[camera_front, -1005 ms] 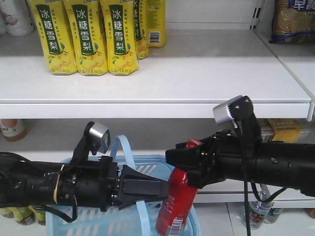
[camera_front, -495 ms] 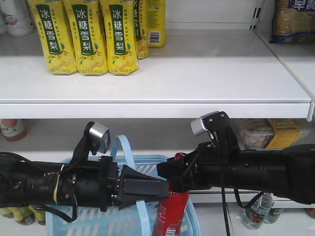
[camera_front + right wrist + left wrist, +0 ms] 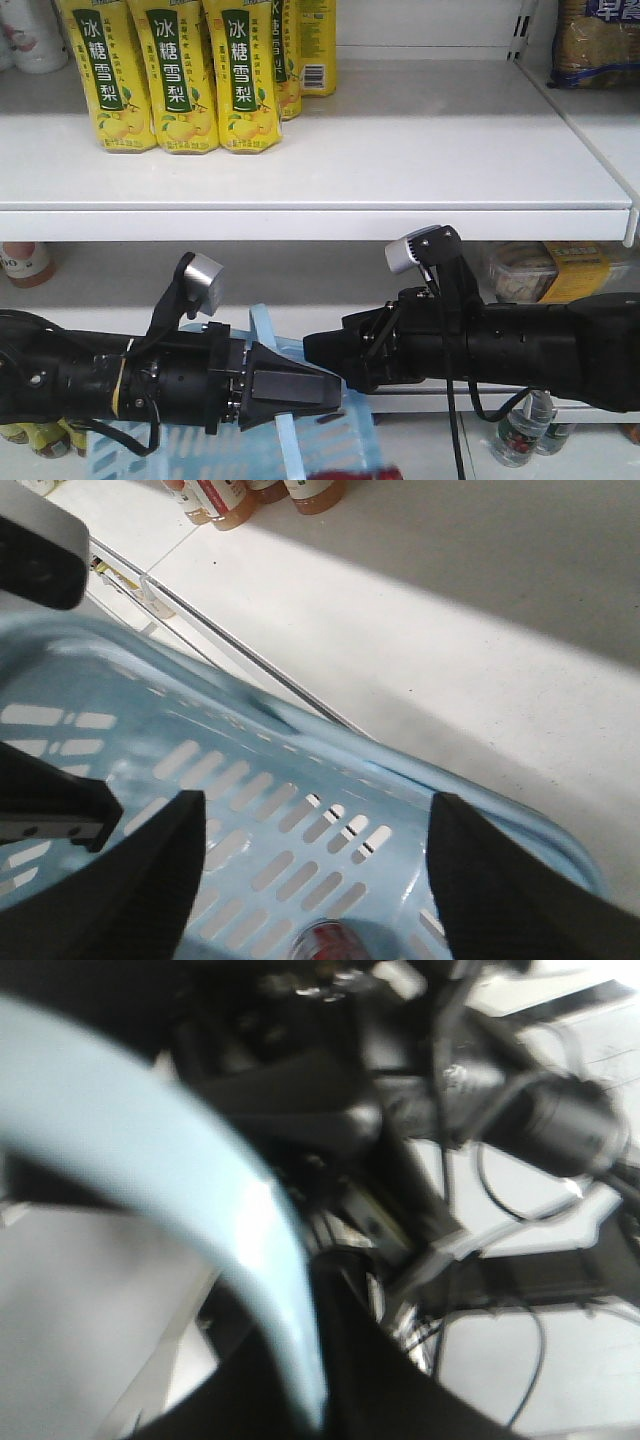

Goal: Place coke in basket with both arms
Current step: 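Lower the bottle into the basket and open the right gripper, then withdraw the right gripper away from the basket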

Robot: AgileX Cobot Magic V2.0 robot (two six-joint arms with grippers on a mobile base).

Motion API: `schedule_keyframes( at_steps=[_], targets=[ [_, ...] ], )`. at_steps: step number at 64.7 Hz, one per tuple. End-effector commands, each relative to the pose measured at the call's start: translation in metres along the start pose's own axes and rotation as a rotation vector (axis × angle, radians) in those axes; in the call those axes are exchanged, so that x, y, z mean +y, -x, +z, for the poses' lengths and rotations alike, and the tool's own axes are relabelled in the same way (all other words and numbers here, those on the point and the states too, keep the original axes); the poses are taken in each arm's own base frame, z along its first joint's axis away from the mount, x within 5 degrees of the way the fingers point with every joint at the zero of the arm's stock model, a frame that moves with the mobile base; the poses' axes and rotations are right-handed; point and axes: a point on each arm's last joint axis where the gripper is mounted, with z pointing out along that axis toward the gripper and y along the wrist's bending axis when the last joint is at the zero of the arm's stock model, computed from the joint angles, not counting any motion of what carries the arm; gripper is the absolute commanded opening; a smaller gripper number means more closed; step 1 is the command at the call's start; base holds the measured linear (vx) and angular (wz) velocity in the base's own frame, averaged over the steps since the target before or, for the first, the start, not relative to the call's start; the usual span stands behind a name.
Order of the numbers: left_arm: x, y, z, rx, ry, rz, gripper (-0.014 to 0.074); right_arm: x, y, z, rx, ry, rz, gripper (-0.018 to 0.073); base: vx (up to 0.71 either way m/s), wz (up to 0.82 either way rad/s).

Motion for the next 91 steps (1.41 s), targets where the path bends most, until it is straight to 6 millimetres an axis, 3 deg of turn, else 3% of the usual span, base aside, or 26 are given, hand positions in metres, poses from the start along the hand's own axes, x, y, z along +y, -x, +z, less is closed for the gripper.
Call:
schedule_keyframes(
  at_steps=[1,17,30,45,62,68,77,91],
  targets=[
    [-0.036,0.0,-0.005,0.023,-0.259,0.046,-0.0005,0.011,0.015,-0.007,-0.067,0.055,-0.016,0.0542,0.0,0.0],
    [-0.036,0.0,-0.005,0.023,-0.259,0.046,-0.0005,0.011,0.015,-0.007,-0.062,0.048,-0.018,0.0504,0.0,0.0],
    [-0.036,0.0,-0.005,0.023,-0.259,0.046,-0.0005,0.01,0.02,-0.021,-0.078,-0.065,-0.06,0.0326,0.0,0.0],
    [-0.036,0.0,-0.005,0.023,-0.259,0.046,-0.0005,0.026,0.03,-0.057,-0.142,-0.166,-0.17,-0.0017,0.0,0.0],
    [-0.036,0.0,-0.005,0.023,-0.259,0.046,-0.0005,0.067,0.033,-0.121,-0.271,-0.199,-0.301,-0.0005,0.0,0.0],
    [-0.036,0.0,-0.005,0.023,-0.259,0.046,-0.0005,0.075,0.025,-0.14,-0.304,-0.226,-0.317,-0.0005,0.0,0.0],
    [-0.036,0.0,-0.005,0.023,-0.259,0.046,-0.0005,0.077,-0.008,-0.16,-0.317,-0.287,-0.328,-0.0005,0.0,0.0],
    [-0.036,0.0,-0.005,0.023,-0.259,0.046,-0.0005,0.064,-0.064,-0.17,-0.392,-0.381,-0.306,-0.0005,0.0,0.0]
  ],
)
